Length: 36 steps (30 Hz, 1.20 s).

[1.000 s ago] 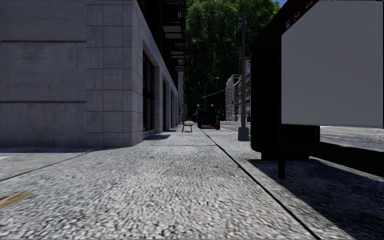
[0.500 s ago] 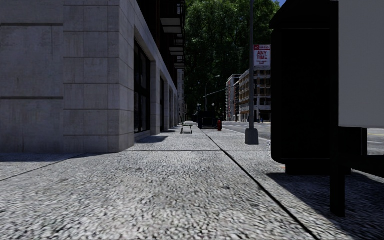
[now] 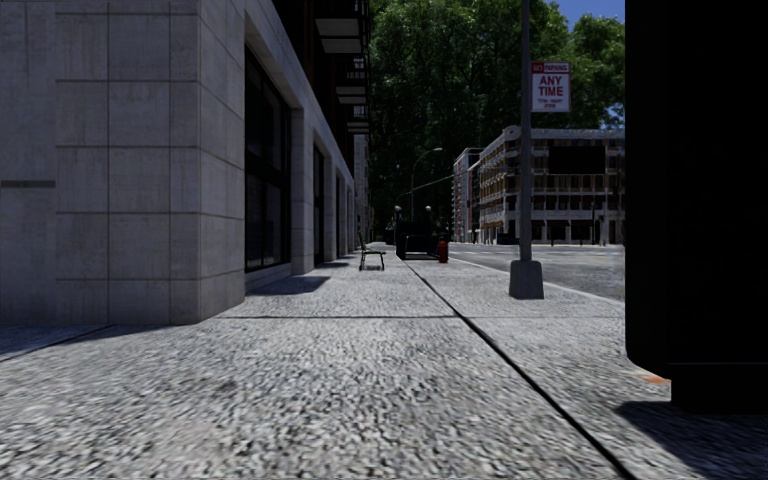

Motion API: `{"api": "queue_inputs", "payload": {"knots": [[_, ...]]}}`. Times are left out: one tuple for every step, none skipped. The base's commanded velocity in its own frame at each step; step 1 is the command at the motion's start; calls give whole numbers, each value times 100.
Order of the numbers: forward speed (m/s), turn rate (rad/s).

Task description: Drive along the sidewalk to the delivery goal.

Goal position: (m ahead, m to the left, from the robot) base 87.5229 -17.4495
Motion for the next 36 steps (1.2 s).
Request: {"api": "queue_inputs", "payload": {"knots": [[200, 0], [200, 0], [200, 0], [200, 0], [200, 0], [200, 0], [200, 0], [200, 0], [200, 0], [200, 0], [200, 0], [200, 0], [200, 0], [200, 0], [200, 0], [200, 0], [200, 0], [200, 0], [200, 0], [200, 0], [200, 0], [200, 0], [200, 0], [200, 0], [200, 0], [200, -10], [200, -10], [200, -27], [200, -37], [200, -40], [200, -41], [200, -41], [200, -41], [200, -41], [200, -41], [200, -41]]}}
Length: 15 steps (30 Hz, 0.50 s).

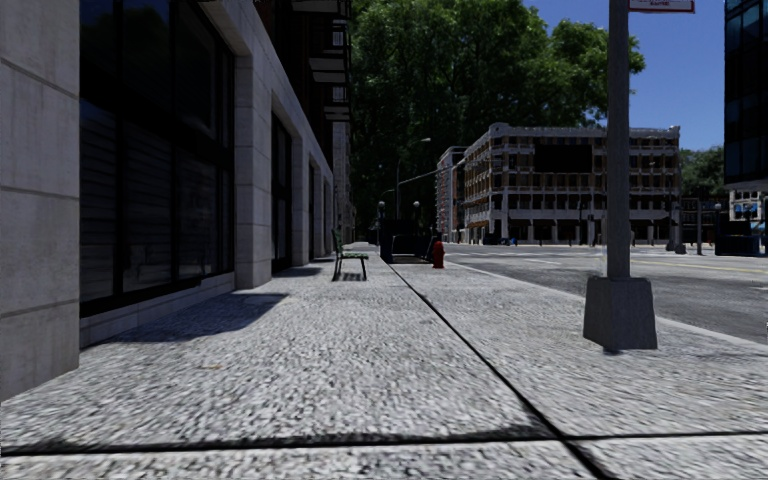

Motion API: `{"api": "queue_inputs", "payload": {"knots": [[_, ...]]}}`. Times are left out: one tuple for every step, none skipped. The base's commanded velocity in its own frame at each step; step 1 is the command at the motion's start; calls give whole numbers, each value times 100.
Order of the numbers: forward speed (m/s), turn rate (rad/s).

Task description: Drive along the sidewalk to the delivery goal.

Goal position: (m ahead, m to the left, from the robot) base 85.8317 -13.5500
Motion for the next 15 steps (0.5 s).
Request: {"api": "queue_inputs", "payload": {"knots": [[200, -35], [200, -16], [200, -9], [200, -9], [200, -7], [200, -6], [200, -6], [200, -6], [200, -6], [200, -6], [200, -6], [200, -6], [200, -6], [200, -6], [200, -6]]}}
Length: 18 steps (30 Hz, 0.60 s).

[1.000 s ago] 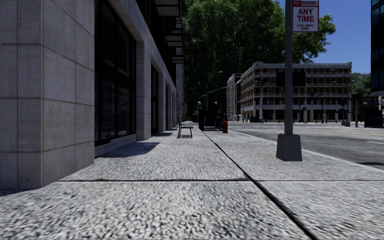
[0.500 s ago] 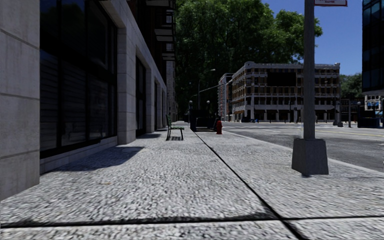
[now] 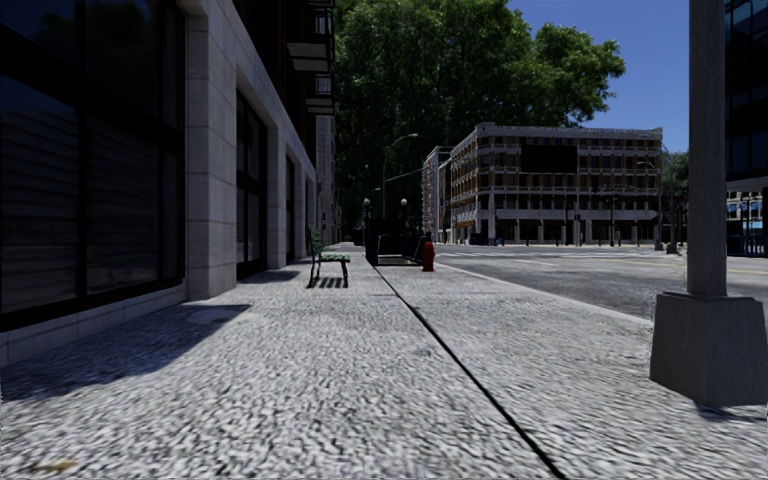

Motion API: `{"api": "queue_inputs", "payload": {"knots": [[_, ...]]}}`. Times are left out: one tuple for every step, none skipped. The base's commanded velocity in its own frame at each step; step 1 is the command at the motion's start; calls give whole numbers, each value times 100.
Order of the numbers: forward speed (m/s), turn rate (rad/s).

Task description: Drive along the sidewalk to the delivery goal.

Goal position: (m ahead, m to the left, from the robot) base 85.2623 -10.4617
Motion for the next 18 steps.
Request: {"api": "queue_inputs", "payload": {"knots": [[200, -5], [200, -5], [200, -5], [200, -5], [200, -5], [200, -5], [200, -5], [200, -5], [200, -5], [200, -5], [200, -59], [200, -59], [200, -56], [200, -6], [200, -6], [200, 0], [200, 0], [200, 0]]}}
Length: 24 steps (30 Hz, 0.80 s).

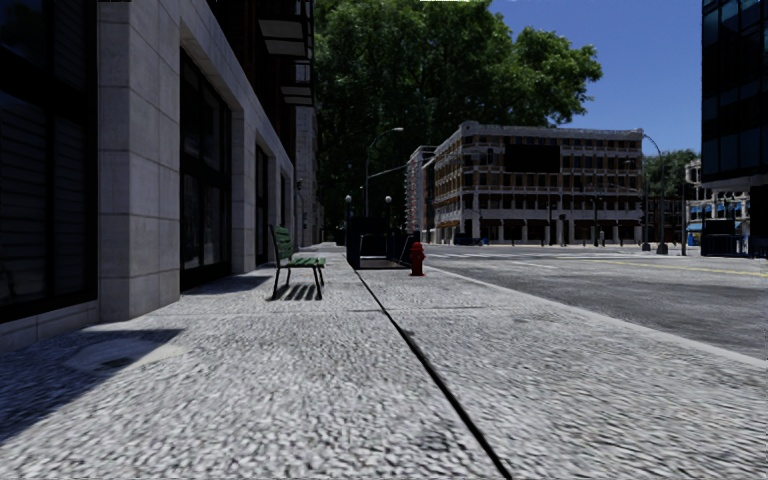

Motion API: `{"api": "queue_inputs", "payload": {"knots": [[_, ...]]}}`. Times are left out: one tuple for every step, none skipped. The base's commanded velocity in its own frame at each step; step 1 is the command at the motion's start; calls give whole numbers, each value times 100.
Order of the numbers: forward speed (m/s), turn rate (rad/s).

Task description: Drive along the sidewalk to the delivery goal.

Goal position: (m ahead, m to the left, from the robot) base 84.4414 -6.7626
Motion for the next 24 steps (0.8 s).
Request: {"api": "queue_inputs", "payload": {"knots": [[200, 0], [200, 0], [200, 0], [200, 0], [200, 0], [200, 0], [200, 0], [200, 0], [200, 0], [200, 0], [200, 0], [200, -3], [200, -28], [200, -48], [200, -48], [200, -55], [200, -54], [200, 0], [200, 0], [200, 0], [200, 0], [200, 0], [200, 0], [200, 0]]}}
